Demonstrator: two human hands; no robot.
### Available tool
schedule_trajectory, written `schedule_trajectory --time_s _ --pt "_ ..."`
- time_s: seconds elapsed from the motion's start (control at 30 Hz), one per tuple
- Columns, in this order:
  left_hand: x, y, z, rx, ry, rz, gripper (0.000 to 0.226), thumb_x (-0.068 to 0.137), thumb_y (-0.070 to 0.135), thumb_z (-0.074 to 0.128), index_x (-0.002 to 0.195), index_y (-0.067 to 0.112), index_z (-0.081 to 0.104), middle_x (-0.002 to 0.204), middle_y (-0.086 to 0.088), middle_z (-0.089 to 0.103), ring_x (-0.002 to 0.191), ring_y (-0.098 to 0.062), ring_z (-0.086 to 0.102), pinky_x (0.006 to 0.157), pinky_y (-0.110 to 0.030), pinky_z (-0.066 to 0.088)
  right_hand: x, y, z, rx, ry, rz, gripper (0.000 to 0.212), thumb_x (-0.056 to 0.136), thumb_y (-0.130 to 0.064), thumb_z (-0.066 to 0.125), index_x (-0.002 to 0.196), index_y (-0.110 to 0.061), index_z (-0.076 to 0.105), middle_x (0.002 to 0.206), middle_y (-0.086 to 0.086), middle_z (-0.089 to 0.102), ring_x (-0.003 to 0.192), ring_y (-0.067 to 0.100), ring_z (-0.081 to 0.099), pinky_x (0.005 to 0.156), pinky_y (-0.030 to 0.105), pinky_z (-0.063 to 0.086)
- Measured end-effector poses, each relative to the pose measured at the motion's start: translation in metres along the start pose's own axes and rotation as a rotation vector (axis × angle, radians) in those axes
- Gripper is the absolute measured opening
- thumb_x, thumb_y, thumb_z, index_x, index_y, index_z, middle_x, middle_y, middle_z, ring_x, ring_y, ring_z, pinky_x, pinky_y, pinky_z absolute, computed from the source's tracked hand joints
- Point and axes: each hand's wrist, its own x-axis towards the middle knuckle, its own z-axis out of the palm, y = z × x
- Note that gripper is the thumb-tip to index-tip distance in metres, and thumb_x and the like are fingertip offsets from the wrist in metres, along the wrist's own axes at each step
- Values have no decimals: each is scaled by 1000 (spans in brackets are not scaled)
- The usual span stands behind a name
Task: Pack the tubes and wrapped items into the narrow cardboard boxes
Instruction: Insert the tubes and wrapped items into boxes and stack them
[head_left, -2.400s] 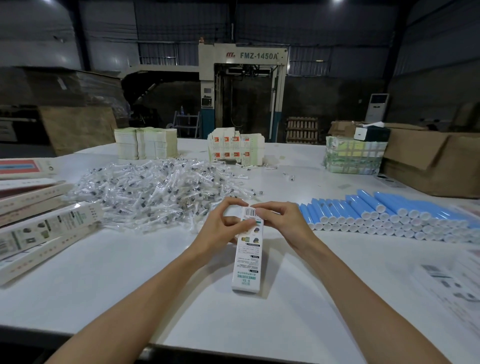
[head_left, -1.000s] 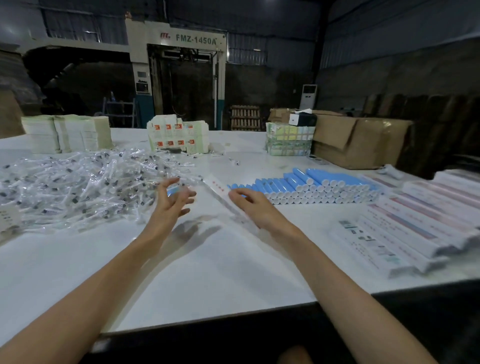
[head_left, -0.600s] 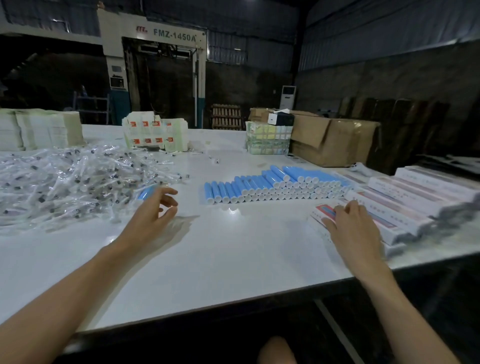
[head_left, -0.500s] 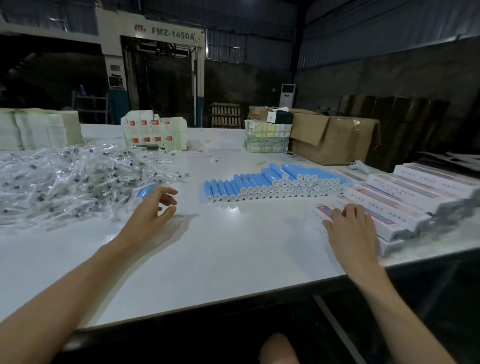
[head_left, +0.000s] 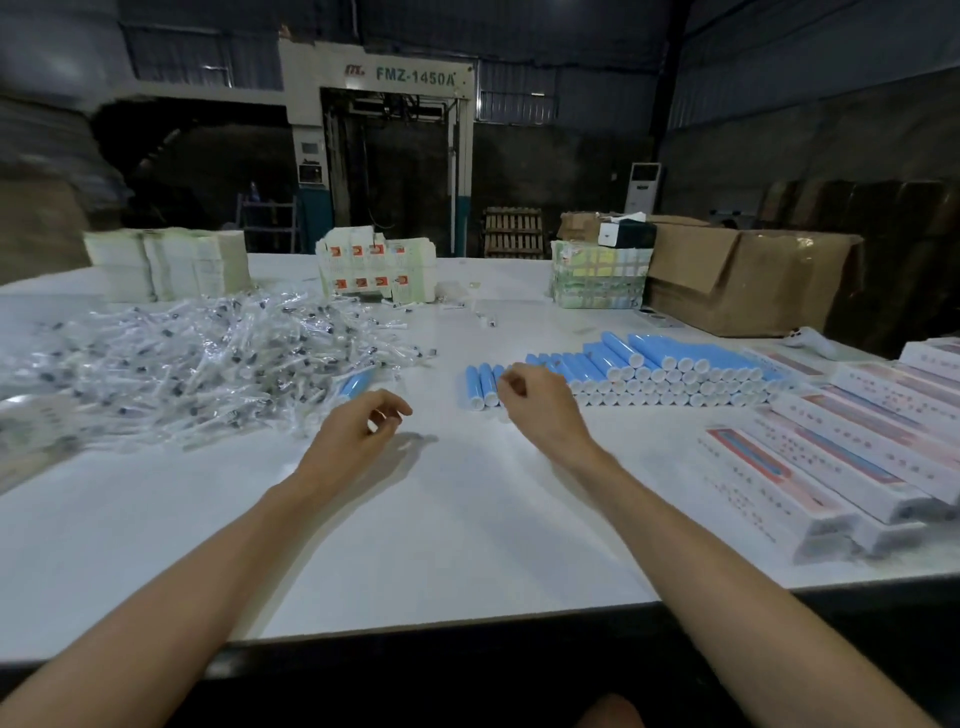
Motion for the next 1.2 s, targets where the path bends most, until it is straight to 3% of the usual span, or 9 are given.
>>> schedule_trajectory --time_s 0.07,0.17,0.4,0.57,0.67,0.8,0.97,1.2 --pt "1 1 -1 18 35 -21 23 103 2 61 109 19 75 102 7 71 92 -16 67 85 -41 56 17 -13 37 178 -45 38 27 102 -24 60 85 -6 70 71 8 65 65 17 54 64 33 42" --pt "-1 1 -2 76 62 -10 25 101 2 61 106 22 76 99 7 72 91 -16 67 83 -43 57 28 -18 81 439 -69 177 32 105 -26 57 85 -5 72 64 2 59 60 13 50 62 29 39" --pt "-4 5 -24 339 75 10 19 102 13 61 109 24 75 100 11 74 88 -10 66 82 -42 57 39 10 109 556 -167 162 35 105 -26 58 79 -8 71 61 3 59 56 16 49 60 30 41" --pt "-28 -9 -100 679 196 -161 20 103 16 63 120 17 72 113 -4 77 105 -25 69 78 -37 53 43 17 120 605 -169 150 34 104 -25 59 74 -11 70 56 -1 59 50 14 47 54 27 38" --pt "-51 -31 -154 945 167 -407 35 103 15 62 137 7 63 137 -21 65 128 -40 58 100 -50 49 45 18 124 605 -181 133 34 103 -26 60 74 -12 71 53 -5 60 52 14 49 57 29 41" --pt "-84 -54 -213 1193 205 -641 47 107 23 55 149 2 49 156 -23 49 145 -41 43 118 -56 34 45 19 127 594 -198 119 34 103 -27 60 75 -12 71 52 -6 61 48 10 51 57 29 44" --pt "-115 -78 -248 1380 92 -623 47 105 27 63 143 2 51 143 -22 60 133 -44 53 108 -61 44 45 17 126 563 -218 110 34 102 -27 59 76 -11 73 52 -5 62 48 10 52 58 30 47" --pt "-118 -88 -252 1299 70 -544 70 86 25 88 142 2 51 136 -27 54 117 -50 57 98 -64 51 42 17 125 529 -242 68 33 102 -28 60 77 -12 73 56 -2 65 51 9 56 59 28 47"
